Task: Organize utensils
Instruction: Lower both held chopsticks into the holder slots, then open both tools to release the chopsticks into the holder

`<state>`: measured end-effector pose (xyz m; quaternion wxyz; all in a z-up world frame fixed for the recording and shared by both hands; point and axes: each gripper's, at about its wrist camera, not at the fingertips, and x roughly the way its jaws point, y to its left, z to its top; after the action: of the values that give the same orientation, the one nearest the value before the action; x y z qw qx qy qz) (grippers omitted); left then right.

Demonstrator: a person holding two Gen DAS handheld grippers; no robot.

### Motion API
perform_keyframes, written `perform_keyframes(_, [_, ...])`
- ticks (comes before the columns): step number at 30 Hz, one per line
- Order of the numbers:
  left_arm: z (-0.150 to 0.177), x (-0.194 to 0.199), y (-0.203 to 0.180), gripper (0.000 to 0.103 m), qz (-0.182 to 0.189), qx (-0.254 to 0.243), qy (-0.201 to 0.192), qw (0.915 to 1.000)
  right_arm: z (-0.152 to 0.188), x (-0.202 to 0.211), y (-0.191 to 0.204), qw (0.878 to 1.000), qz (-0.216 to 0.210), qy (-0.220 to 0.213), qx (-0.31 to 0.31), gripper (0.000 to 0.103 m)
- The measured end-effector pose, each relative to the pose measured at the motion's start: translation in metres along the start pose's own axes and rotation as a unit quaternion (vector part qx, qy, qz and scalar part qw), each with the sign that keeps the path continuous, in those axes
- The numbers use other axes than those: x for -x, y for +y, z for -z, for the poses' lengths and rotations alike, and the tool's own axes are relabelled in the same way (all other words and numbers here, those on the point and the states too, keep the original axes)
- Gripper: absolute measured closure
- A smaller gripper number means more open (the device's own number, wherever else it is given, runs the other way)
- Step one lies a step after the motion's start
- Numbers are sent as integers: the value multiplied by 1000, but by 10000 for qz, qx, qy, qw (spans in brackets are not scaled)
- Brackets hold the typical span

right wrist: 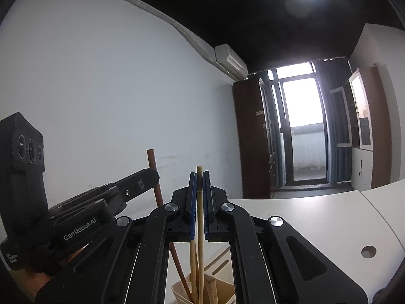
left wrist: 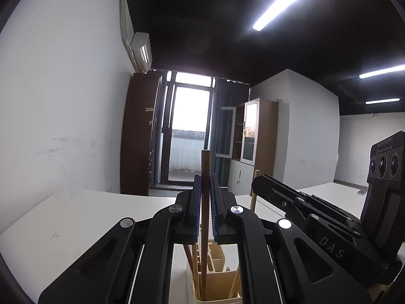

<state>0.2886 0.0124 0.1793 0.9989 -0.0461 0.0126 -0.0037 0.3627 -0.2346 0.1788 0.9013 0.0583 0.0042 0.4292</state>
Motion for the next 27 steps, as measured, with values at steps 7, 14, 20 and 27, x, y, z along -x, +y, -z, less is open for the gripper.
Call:
perform_keyframes(7, [4, -10, 6, 96, 158, 16, 298, 9994, 3, 1, -4, 9999, 91, 107, -5, 98])
perform_keyframes(14, [14, -14, 9, 96, 255, -29, 506, 9984, 3, -2, -8, 9996, 135, 240, -40, 98])
perform_keyframes(20, [14, -11, 11, 96, 282, -64, 504, 9983, 4, -4, -10, 9993, 179, 330, -91, 97])
perform_keyframes(27, [15, -12, 14, 94, 357, -52, 728, 9967, 0, -6, -15, 9987, 289, 401, -156, 97])
